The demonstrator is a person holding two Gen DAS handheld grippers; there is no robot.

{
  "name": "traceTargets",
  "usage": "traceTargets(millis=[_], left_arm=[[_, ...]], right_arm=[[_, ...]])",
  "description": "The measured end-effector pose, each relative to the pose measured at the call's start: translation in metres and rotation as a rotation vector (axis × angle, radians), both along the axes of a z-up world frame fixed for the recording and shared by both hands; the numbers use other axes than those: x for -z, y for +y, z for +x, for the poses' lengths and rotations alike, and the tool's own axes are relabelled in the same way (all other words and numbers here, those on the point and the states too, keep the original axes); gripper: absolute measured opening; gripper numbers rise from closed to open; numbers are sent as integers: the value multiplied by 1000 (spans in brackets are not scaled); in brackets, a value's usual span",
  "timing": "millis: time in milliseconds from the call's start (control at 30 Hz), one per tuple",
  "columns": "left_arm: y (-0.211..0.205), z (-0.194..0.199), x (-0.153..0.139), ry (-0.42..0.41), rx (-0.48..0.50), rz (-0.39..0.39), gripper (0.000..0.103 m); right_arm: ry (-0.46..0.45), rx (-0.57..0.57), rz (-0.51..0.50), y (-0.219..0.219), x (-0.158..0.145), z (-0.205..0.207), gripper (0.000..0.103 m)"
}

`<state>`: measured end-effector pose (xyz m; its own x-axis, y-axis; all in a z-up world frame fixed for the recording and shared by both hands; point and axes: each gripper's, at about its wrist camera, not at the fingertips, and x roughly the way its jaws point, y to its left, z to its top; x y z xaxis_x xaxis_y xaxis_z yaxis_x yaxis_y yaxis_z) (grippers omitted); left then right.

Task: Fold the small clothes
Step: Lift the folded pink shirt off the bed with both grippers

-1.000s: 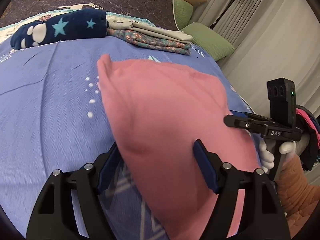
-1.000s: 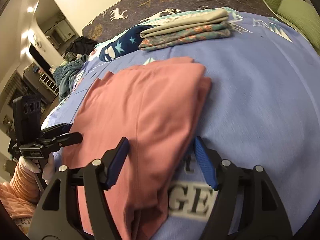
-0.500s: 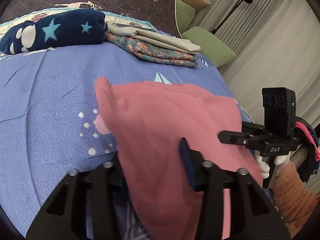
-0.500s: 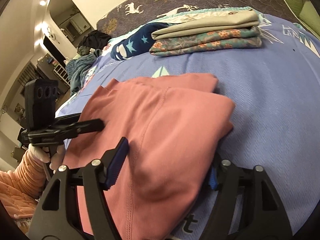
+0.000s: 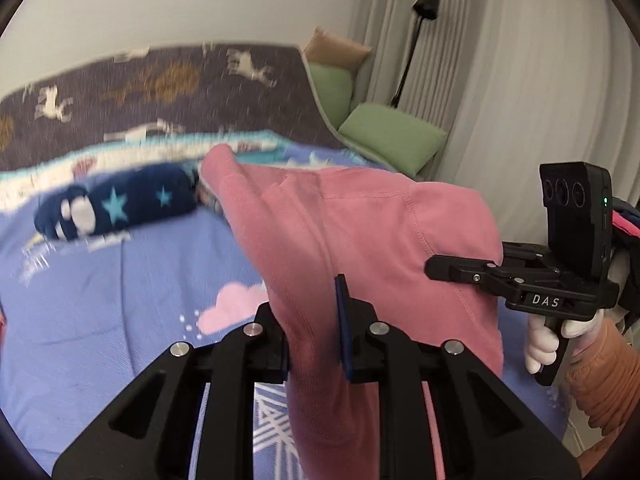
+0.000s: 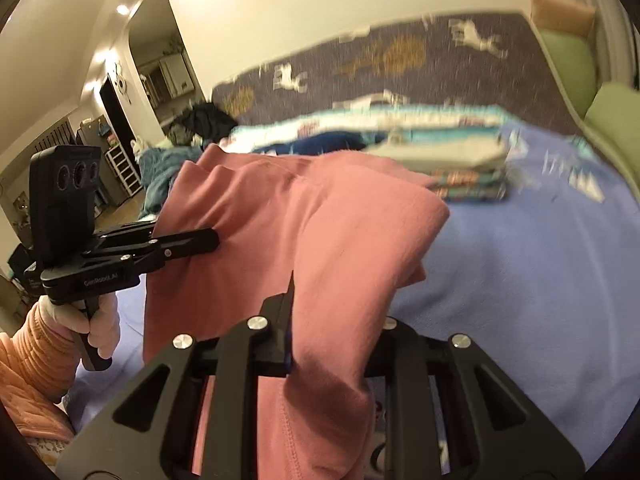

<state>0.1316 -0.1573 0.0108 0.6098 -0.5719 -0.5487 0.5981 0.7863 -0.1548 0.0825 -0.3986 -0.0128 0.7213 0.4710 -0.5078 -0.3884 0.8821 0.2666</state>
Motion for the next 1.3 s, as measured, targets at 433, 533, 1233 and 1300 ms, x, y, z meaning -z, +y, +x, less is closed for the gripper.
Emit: traceTargets(millis=[433,533,1233,1300], left_arm=[[-12,-68,-81,-259,11,5,17],[-21,-65,-104,-319,23,29,17],[-105,64,-210,-447,-95,121,17],[-111,78,-207,-440,-106,133,17]], right_arm=[[-301,86,-113,9,-84,-81,19],[-345,105,-125,6,-106,-75,19],[-405,327,-204,-31,-217,99,19],[-390,332,-205,-33,-215,119,19]])
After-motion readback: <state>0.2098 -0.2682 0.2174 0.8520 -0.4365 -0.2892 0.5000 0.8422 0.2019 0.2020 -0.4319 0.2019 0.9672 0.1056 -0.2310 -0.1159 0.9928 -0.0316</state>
